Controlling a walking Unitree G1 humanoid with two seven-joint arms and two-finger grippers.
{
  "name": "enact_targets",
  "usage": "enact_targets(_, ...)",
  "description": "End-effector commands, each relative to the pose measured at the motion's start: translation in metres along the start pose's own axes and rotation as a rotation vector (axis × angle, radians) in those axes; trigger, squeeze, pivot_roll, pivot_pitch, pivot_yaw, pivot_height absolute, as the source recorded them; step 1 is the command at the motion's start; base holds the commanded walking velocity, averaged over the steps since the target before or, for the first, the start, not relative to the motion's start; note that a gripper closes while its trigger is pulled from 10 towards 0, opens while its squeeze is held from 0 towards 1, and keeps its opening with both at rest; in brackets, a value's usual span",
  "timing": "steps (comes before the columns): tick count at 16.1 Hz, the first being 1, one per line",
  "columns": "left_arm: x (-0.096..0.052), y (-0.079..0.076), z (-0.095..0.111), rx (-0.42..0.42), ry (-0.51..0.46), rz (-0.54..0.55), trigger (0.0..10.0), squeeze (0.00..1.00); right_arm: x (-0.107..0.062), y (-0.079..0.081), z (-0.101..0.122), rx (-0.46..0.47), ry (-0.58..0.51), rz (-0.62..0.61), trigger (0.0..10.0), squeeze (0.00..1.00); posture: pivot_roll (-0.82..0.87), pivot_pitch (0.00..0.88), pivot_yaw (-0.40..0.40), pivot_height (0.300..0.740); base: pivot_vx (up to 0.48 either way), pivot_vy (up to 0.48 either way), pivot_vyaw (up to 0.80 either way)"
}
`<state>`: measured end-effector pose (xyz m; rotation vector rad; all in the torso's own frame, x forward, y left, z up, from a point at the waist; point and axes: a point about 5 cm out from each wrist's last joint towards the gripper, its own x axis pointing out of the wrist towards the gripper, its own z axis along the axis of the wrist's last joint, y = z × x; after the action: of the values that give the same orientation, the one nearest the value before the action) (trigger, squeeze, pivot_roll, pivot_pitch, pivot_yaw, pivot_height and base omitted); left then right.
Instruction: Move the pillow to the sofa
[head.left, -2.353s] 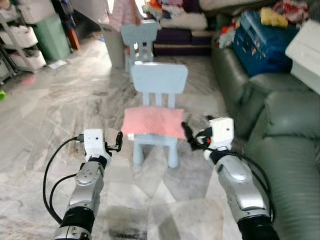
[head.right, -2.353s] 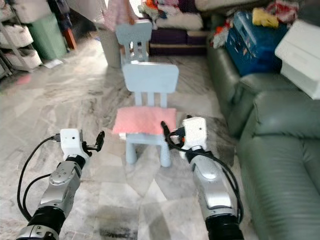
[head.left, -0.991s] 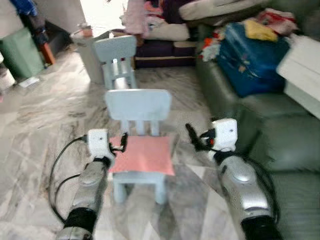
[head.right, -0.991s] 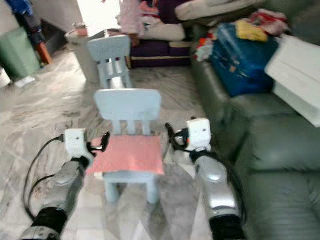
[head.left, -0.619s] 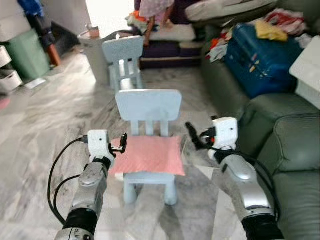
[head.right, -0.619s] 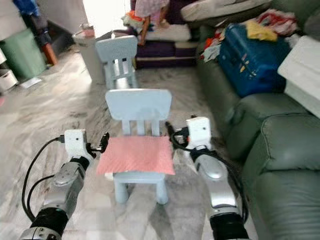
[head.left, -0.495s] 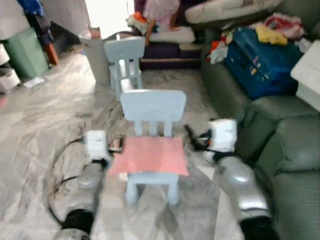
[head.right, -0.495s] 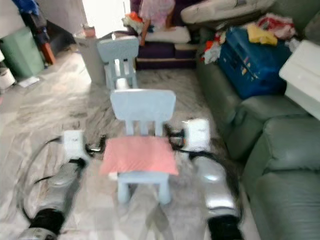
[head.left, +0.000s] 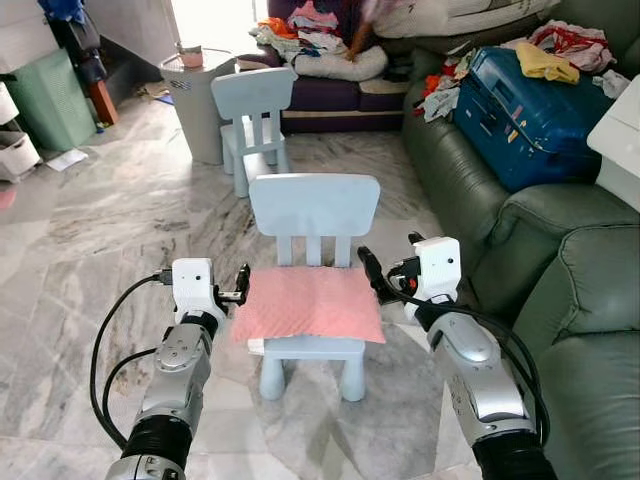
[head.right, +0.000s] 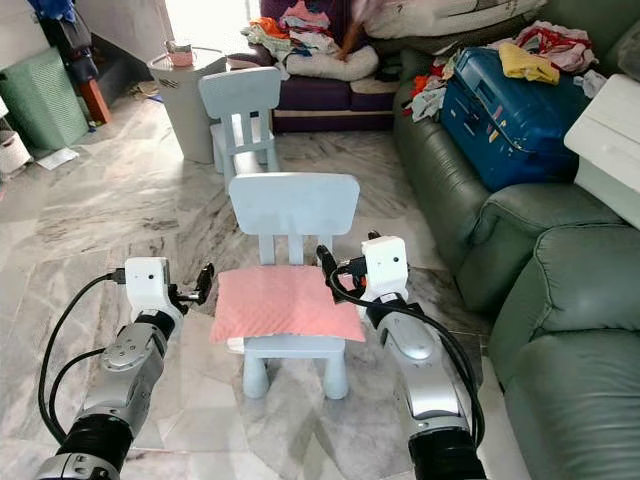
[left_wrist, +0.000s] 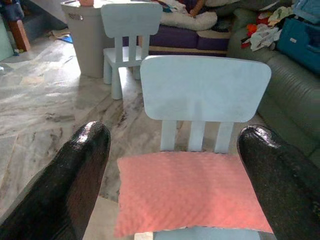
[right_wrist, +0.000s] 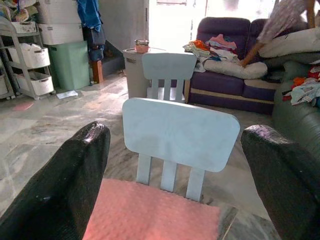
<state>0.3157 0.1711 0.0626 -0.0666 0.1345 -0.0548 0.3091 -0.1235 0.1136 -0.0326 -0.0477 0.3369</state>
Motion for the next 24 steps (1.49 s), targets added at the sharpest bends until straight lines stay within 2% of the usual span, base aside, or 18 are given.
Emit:
enact_targets(1, 0.0009, 0.0009, 0.0039, -0.003, -0.014, -0.006, 10.0, 0.0, 0.0006, -0.0009, 0.0059, -0.01, -0.023, 0.001, 10.0, 0.0, -0.16, 0.0, 0.034, 0.74, 0.0, 0.0, 0.0)
enact_targets(20, -0.0011, -0.0021, 0.0028, -0.021, -0.012, -0.026, 10.0, 0.0, -0.0008, -0.0011, 0.004, -0.017, -0.017, 0.005, 10.0, 0.0, -0.16, 0.0, 0.03, 0.74, 0.384, 0.0, 0.0)
enact_targets(24, -0.0016, 0.0002, 0.0009, -0.007, 0.0, 0.008, 10.0, 0.0, -0.0008, -0.001, 0.0033, -0.017, -0.013, 0.006, 10.0, 0.0, -0.15, 0.0, 0.028, 0.74, 0.065, 0.0, 0.0)
